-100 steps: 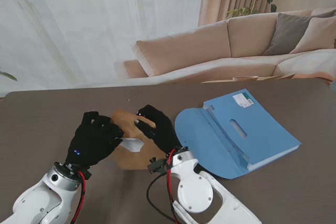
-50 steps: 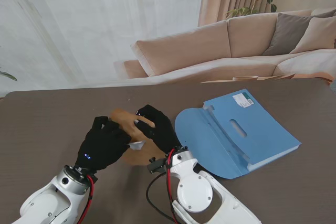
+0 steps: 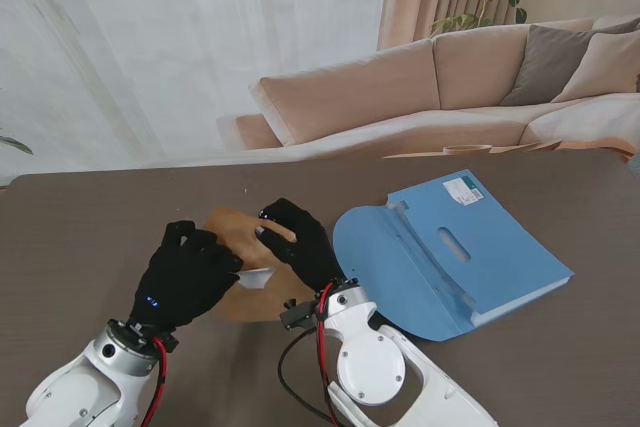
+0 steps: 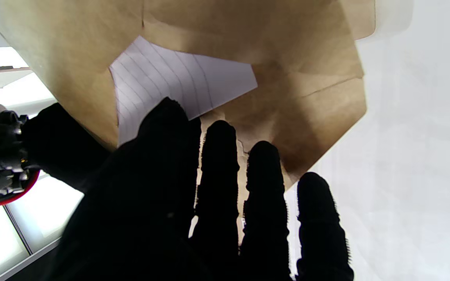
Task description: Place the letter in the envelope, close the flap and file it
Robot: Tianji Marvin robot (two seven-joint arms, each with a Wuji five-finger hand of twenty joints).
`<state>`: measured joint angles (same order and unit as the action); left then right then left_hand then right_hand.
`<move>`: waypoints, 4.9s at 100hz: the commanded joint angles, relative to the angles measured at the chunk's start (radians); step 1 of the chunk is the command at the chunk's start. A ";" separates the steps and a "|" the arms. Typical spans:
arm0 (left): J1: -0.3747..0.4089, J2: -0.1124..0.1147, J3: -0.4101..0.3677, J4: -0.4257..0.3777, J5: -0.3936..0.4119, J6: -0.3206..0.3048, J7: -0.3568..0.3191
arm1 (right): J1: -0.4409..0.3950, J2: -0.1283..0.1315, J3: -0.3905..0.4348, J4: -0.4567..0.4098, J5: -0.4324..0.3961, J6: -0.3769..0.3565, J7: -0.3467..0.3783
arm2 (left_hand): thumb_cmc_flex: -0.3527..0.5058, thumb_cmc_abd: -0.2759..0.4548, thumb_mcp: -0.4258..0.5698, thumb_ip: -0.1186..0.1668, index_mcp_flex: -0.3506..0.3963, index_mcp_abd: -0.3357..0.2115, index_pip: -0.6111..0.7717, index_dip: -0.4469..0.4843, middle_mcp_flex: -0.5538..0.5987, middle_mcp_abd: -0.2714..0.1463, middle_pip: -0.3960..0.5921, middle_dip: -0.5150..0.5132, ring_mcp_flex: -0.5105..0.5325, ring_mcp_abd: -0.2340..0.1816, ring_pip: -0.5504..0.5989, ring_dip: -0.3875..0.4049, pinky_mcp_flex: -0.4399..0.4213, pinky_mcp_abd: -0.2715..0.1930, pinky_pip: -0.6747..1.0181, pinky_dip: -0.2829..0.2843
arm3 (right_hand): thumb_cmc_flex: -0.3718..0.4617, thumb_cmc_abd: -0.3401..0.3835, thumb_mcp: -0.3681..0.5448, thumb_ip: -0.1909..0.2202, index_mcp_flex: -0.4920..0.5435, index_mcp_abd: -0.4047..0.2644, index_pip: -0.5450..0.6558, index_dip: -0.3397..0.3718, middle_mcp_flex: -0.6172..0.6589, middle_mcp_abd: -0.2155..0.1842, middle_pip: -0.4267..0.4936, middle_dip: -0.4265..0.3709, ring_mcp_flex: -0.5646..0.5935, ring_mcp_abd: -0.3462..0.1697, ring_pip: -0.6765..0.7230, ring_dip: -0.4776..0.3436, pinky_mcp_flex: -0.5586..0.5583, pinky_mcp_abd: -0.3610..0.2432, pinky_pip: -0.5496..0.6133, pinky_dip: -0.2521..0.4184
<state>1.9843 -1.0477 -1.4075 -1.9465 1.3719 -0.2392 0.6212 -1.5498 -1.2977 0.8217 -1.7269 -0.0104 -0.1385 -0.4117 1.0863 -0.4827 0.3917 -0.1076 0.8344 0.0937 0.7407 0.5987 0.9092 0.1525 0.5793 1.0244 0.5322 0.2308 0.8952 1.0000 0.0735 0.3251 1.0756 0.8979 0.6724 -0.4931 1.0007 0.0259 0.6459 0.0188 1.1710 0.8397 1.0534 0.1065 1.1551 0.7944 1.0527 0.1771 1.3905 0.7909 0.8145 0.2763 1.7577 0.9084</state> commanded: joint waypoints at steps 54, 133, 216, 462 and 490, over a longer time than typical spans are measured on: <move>-0.042 0.005 0.084 0.018 0.047 0.105 -0.045 | -0.005 -0.006 -0.004 -0.004 0.005 -0.004 0.013 | -0.014 -0.046 0.069 -0.005 -0.014 0.033 0.014 -0.020 -0.016 0.013 0.039 -0.004 -0.001 0.003 0.023 0.025 -0.006 0.010 0.021 0.012 | 0.076 0.057 0.031 0.063 0.021 -0.061 0.076 0.056 -0.021 -0.012 0.026 0.005 0.011 0.030 0.031 0.016 0.017 0.002 0.131 0.012; -0.009 -0.003 0.028 0.005 0.022 0.051 0.030 | -0.011 -0.004 0.000 -0.008 0.003 -0.004 0.012 | 0.052 -0.023 0.071 0.000 -0.019 0.024 0.048 0.063 0.018 0.006 0.032 0.006 0.017 0.022 0.017 0.016 -0.006 0.017 0.008 0.013 | 0.076 0.056 0.031 0.064 0.021 -0.063 0.075 0.057 -0.022 -0.010 0.026 0.005 0.011 0.030 0.031 0.016 0.017 0.002 0.131 0.012; -0.048 0.003 0.092 0.034 0.031 0.093 -0.014 | -0.010 -0.007 -0.001 -0.008 0.007 -0.004 0.007 | 0.020 -0.017 0.073 -0.005 -0.024 0.004 -0.029 -0.004 -0.011 -0.007 0.000 -0.012 0.000 0.002 -0.006 0.005 -0.005 0.011 0.011 0.013 | 0.077 0.054 0.032 0.062 0.020 -0.061 0.075 0.057 -0.021 -0.010 0.026 0.005 0.012 0.031 0.030 0.015 0.017 0.002 0.131 0.012; 0.008 -0.092 -0.135 -0.106 -1.394 0.309 -0.716 | -0.086 0.061 0.074 -0.092 -0.105 -0.009 0.117 | 0.193 0.228 -0.058 0.049 0.017 -0.025 -0.012 0.057 0.094 0.097 0.036 -0.277 0.114 0.117 -0.002 -0.116 0.031 0.038 0.041 0.012 | -0.301 0.039 -0.285 -0.074 -0.064 0.045 -0.709 -0.386 -0.394 0.062 -0.554 -0.416 -0.496 0.082 -0.784 -0.275 -0.710 0.111 -0.570 -0.071; -0.019 -0.093 -0.105 -0.054 -1.243 0.192 -0.642 | -0.137 0.079 0.105 -0.141 -0.141 -0.025 0.138 | 0.194 0.229 -0.054 0.051 0.022 -0.024 -0.011 0.061 0.093 0.097 0.030 -0.268 0.108 0.119 -0.005 -0.112 0.029 0.038 0.041 0.006 | -0.380 0.098 -0.414 -0.086 -0.103 0.053 -0.799 -0.472 -0.498 0.053 -0.651 -0.487 -0.589 0.059 -0.962 -0.348 -0.783 0.102 -0.770 -0.135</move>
<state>1.9686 -1.1321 -1.5145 -2.0015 0.1333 -0.0460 -0.0070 -1.6677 -1.2217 0.9266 -1.8488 -0.1460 -0.1569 -0.2876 1.2174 -0.3504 0.2914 -0.0850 0.8231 0.0918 0.5995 0.6058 0.9916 0.2447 0.5643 0.7365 0.6406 0.3437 0.8732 0.8650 0.1114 0.3540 1.0884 0.9194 0.3538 -0.4125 0.6179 -0.0279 0.5774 0.0659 0.4010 0.3889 0.6070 0.1813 0.5319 0.3258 0.5032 0.2653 0.4682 0.4675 0.0508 0.3890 1.0305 0.7909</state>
